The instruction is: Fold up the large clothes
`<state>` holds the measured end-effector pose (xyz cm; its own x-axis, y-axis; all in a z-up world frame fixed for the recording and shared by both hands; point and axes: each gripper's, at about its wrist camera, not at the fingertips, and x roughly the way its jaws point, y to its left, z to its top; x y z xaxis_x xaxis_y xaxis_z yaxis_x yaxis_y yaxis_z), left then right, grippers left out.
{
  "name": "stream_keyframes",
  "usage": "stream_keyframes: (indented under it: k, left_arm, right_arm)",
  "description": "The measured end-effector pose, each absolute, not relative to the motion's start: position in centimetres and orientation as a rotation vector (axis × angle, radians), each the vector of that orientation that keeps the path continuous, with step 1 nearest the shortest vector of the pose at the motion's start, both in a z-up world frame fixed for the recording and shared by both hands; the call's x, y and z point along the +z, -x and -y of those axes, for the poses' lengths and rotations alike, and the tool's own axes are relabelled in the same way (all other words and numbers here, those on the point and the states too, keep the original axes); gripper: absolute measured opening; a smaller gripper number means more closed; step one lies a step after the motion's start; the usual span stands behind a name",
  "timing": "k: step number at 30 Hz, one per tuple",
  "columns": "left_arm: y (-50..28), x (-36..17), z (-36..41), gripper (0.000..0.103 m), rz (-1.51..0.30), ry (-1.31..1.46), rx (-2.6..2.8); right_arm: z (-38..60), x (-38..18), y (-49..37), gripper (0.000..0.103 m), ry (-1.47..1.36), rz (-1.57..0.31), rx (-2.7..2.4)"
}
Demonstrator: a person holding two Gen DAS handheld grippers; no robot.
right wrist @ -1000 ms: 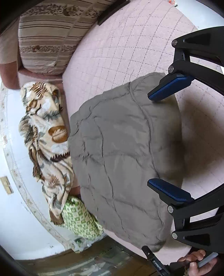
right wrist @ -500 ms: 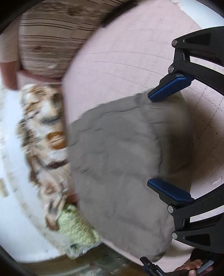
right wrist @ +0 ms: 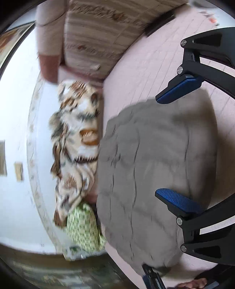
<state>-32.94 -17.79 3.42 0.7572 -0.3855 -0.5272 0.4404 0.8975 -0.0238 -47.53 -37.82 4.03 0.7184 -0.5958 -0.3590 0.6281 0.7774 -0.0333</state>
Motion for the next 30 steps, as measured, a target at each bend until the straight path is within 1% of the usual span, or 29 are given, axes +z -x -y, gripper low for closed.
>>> stream_keyframes:
  k: [4, 12, 20, 30]
  left_arm:
    - [33.7, 3.0, 19.1, 0.091, -0.538, -0.171, -0.466]
    - [32.8, 2.4, 19.2, 0.092, -0.574, -0.163, -0.465]
    - [32.9, 2.4, 19.4, 0.093, -0.568, -0.174, -0.461]
    - [32.9, 2.3, 19.5, 0.093, -0.569, -0.174, -0.46]
  right_arm:
    - [35.9, 3.5, 44.8, 0.097, -0.063, -0.407, -0.584]
    - [35.8, 1.0, 41.4, 0.097, -0.07, -0.498, -0.547]
    - [36.0, 0.3, 41.1, 0.102, -0.082, -0.519, -0.545]
    - [36.2, 0.1, 40.9, 0.102, -0.079, -0.525, -0.543]
